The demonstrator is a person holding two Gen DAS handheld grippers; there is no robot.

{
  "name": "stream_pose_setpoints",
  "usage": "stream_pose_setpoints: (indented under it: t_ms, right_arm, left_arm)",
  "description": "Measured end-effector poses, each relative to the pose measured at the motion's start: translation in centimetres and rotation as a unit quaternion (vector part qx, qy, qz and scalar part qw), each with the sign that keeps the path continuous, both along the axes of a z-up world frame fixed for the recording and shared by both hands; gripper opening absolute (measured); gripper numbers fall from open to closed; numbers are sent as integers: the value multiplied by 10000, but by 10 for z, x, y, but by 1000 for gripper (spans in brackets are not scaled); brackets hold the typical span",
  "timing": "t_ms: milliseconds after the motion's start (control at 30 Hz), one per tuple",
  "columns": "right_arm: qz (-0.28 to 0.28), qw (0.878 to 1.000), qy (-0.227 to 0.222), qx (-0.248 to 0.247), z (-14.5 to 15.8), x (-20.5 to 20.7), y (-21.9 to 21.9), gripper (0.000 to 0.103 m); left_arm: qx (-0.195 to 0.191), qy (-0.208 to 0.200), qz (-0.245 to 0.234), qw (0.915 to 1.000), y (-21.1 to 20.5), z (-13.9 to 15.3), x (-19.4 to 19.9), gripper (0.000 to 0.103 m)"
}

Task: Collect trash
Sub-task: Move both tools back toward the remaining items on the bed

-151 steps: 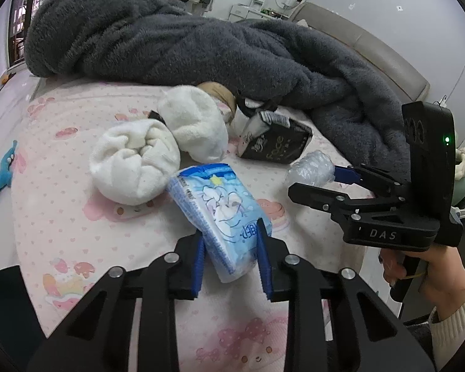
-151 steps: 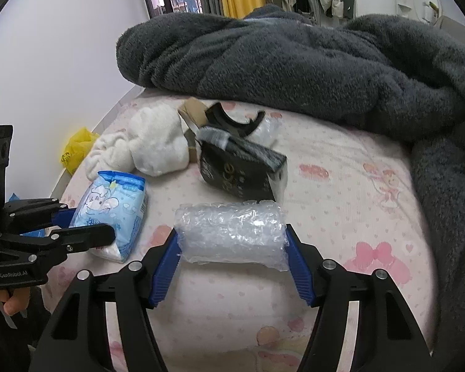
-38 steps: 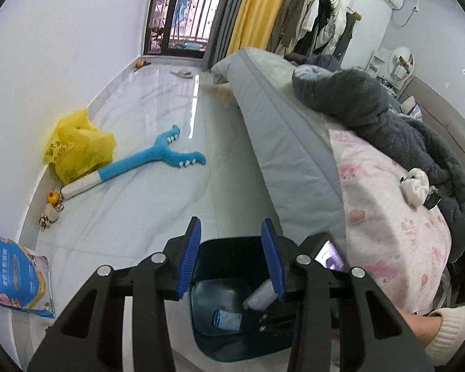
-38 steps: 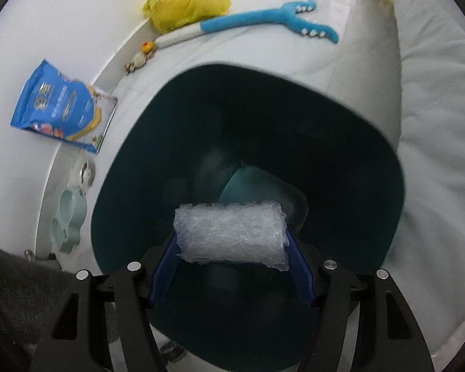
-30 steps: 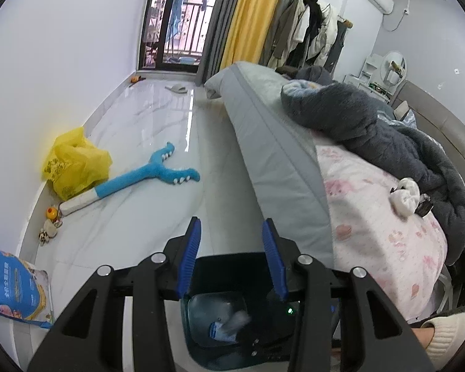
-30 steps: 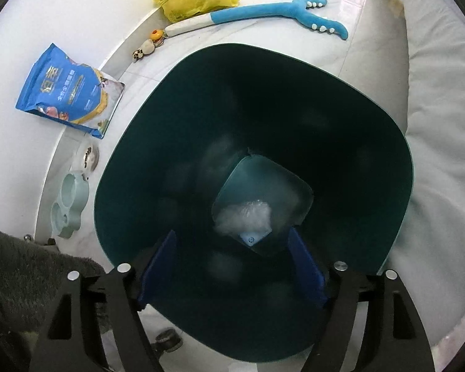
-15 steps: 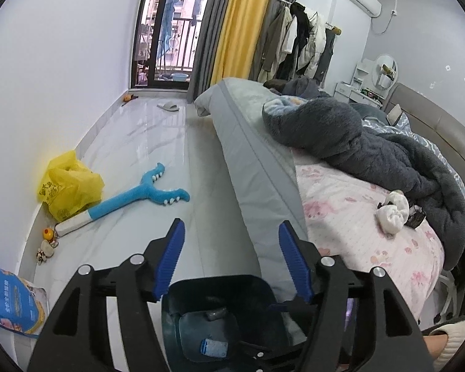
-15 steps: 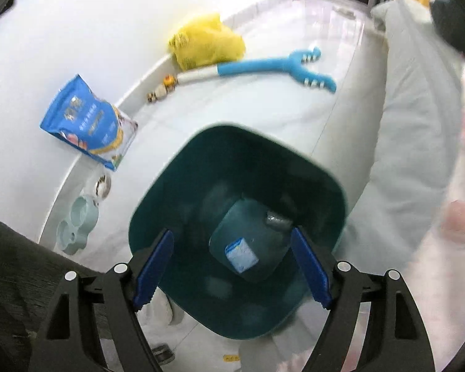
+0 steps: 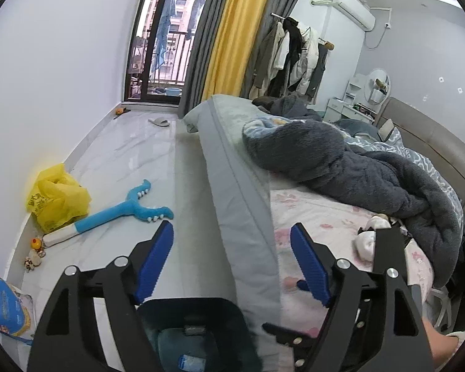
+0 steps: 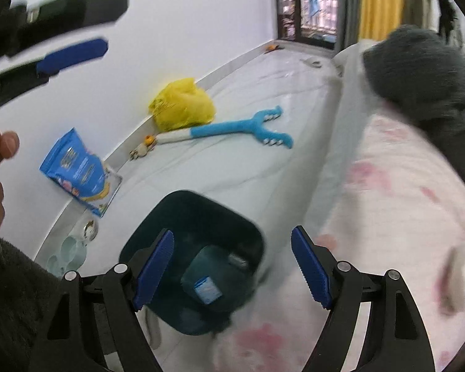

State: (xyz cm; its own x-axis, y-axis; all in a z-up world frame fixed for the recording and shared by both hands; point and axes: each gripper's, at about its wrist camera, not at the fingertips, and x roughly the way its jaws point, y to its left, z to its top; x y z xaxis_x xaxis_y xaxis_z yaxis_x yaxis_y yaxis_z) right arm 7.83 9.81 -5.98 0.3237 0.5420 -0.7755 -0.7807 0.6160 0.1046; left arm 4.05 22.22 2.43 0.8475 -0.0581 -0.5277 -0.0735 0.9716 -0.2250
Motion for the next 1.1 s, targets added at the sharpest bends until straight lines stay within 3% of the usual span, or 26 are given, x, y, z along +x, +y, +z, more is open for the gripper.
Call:
stream_pose_setpoints:
  t_ms: [300, 533, 733, 1100]
  right_arm:
    - [-761, 9959, -448, 216, 29, 26, -68, 79]
    - [-1550, 9849, -694, 330, 45, 45, -121, 79]
    - [-2208, 9713, -789, 392, 48, 55, -164, 80]
    - [-3357, 9360, -964, 439, 45, 70, -233, 87]
  left_arm:
    - [34, -56, -283, 9996, -36, -1, 16, 85]
    - [54, -5, -556, 9984, -64, -8, 29, 86]
    - [89, 51, -809, 9967, -87, -14, 38, 88]
    - [166, 136, -1259, 9918, -127, -25, 52, 92]
